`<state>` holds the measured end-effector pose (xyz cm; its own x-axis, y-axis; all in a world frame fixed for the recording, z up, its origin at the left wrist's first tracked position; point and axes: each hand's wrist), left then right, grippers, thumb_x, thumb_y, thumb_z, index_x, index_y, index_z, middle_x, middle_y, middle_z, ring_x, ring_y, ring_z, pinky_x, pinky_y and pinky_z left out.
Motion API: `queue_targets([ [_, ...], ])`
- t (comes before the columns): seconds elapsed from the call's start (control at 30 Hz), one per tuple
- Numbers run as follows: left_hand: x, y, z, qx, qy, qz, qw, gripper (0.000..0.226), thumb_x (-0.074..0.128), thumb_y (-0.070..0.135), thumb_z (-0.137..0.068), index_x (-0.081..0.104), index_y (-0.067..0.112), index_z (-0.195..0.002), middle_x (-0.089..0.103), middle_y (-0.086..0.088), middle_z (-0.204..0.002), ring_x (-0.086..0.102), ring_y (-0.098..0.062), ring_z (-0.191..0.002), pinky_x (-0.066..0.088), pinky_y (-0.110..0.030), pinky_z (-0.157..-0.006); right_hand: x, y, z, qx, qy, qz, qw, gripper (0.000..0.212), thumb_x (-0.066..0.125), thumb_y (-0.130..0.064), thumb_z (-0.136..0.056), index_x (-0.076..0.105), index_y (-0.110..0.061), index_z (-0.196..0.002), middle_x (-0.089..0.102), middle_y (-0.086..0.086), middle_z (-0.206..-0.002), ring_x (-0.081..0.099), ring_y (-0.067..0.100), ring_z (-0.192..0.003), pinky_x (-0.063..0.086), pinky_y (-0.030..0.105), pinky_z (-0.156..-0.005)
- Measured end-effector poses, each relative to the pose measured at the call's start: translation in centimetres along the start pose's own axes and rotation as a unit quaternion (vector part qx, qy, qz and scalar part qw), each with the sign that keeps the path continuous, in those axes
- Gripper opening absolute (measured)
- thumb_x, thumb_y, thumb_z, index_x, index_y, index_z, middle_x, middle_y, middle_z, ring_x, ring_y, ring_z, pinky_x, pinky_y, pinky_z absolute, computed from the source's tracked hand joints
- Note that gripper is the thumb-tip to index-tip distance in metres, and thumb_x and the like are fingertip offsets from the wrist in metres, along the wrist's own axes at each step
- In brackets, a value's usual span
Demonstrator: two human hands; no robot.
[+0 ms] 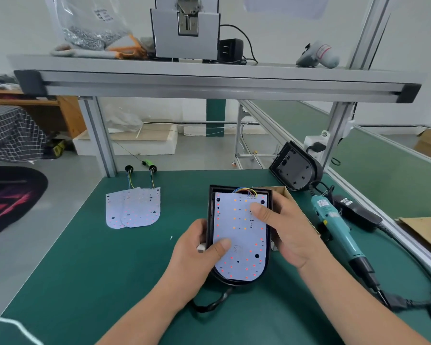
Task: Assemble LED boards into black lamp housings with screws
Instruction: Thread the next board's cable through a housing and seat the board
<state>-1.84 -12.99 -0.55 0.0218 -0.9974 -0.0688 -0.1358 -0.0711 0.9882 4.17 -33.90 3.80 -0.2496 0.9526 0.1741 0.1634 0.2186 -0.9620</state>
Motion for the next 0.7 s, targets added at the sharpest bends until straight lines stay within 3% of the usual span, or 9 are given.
queue_targets([
  [0.1, 0.0, 0.0, -0.1, 0.006, 0.004, 0.000, 1.000, 0.033, 0.077, 0.038, -0.085, 0.069, 0.032, -0.116, 0.078, 0.016, -0.115, 0.072, -0.005, -0.108, 0.057, -0.022, -0.084, -0.3, -0.6, 0.0, 0.007, -0.024, -0.021, 0.999, 0.039, 0.075, -0.035, -0.091, 0.075, -0.010, -0.121, 0.078, -0.009, -0.111, 0.073, 0.016, -0.104, 0.059, 0.029, -0.083],
  [0.2, -0.2, 0.0, -0.3, 0.004, -0.004, 0.007, 1.000, 0.029, 0.077, 0.041, -0.085, 0.072, 0.038, -0.113, 0.078, 0.014, -0.117, 0.072, -0.008, -0.111, 0.057, -0.026, -0.087, -0.6, -0.9, -0.7, 0.093, 0.057, -0.047, 0.993, 0.036, 0.058, -0.038, -0.104, 0.076, -0.014, -0.124, 0.077, 0.009, -0.119, 0.064, 0.027, -0.102, 0.050, 0.036, -0.078],
  [0.27, -0.4, 0.1, -0.3, 0.005, -0.027, 0.025, 0.999, 0.027, 0.079, 0.039, -0.087, 0.073, 0.042, -0.113, 0.078, 0.010, -0.120, 0.072, -0.011, -0.113, 0.058, -0.025, -0.088, -0.6, -0.8, -0.8, 0.090, 0.065, -0.046, 0.993, 0.028, 0.058, -0.022, -0.103, 0.076, -0.018, -0.124, 0.077, 0.000, -0.108, 0.061, 0.026, -0.099, 0.049, 0.033, -0.070],
  [0.33, -0.5, 0.3, -0.3, 0.004, -0.050, 0.037, 0.998, 0.027, 0.080, 0.038, -0.088, 0.074, 0.039, -0.115, 0.078, 0.005, -0.123, 0.072, -0.015, -0.115, 0.058, -0.027, -0.091, -0.5, -0.4, -0.2, 0.046, 0.009, -0.010, 0.999, 0.032, 0.063, -0.012, -0.097, 0.077, -0.023, -0.123, 0.078, -0.011, -0.106, 0.071, 0.018, -0.096, 0.055, 0.027, -0.068],
  [0.4, -0.5, 0.2, -0.3, 0.001, -0.065, 0.042, 0.997, 0.030, 0.080, 0.041, -0.088, 0.075, 0.036, -0.117, 0.077, 0.002, -0.125, 0.071, -0.019, -0.118, 0.058, -0.033, -0.096, 0.0, -0.1, 0.6, 0.056, -0.049, 0.054, 0.996, 0.029, 0.068, -0.023, -0.089, 0.080, -0.033, -0.113, 0.080, -0.012, -0.105, 0.075, 0.009, -0.091, 0.057, 0.022, -0.071],
  [0.47, -0.6, 0.2, -0.4, -0.002, -0.069, 0.046, 0.997, 0.030, 0.080, 0.041, -0.087, 0.075, 0.035, -0.116, 0.077, 0.001, -0.124, 0.071, -0.021, -0.118, 0.058, -0.037, -0.099, 0.7, 0.7, 0.9, 0.038, -0.071, 0.194, 0.978, 0.019, 0.067, -0.033, -0.080, 0.080, -0.042, -0.091, 0.077, -0.017, -0.086, 0.068, -0.005, -0.073, 0.052, 0.013, -0.065],
  [0.53, -0.7, 0.2, -0.4, -0.005, -0.061, 0.059, 0.996, 0.026, 0.079, 0.036, -0.089, 0.075, 0.035, -0.114, 0.077, 0.001, -0.123, 0.072, -0.023, -0.117, 0.058, -0.040, -0.099, 1.4, 1.6, 0.3, -0.015, -0.067, 0.339, 0.938, 0.027, 0.063, -0.022, -0.092, 0.070, -0.024, -0.065, 0.063, -0.009, -0.062, 0.052, -0.005, -0.048, 0.044, 0.010, -0.050],
  [0.63, -0.9, 0.0, -0.6, -0.017, -0.043, 0.104, 0.993, 0.027, 0.079, 0.028, -0.088, 0.076, 0.029, -0.114, 0.078, -0.005, -0.123, 0.072, -0.034, -0.118, 0.056, -0.054, -0.105, 2.4, 1.4, -0.2, 0.080, -0.022, 0.241, 0.967, 0.053, 0.047, -0.012, -0.106, 0.054, -0.020, -0.055, 0.051, -0.003, -0.053, 0.044, 0.007, -0.042, 0.038, 0.014, -0.045],
  [0.7, -1.0, -0.1, -0.7, -0.024, -0.035, 0.119, 0.992, 0.029, 0.079, 0.027, -0.087, 0.077, 0.027, -0.115, 0.077, -0.007, -0.124, 0.071, -0.037, -0.119, 0.053, -0.061, -0.107, 2.8, 1.3, -0.6, 0.102, -0.009, 0.251, 0.963, 0.044, 0.048, -0.012, -0.106, 0.051, -0.021, -0.062, 0.049, -0.003, -0.058, 0.041, 0.012, -0.051, 0.037, 0.022, -0.052],
])
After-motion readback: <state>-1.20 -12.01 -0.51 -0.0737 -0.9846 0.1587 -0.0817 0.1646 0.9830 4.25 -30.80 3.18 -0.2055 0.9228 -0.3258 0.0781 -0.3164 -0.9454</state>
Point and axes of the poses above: each hand's wrist, its own z-axis away from the middle knuckle, its own x-axis out of the palm, y = z × x
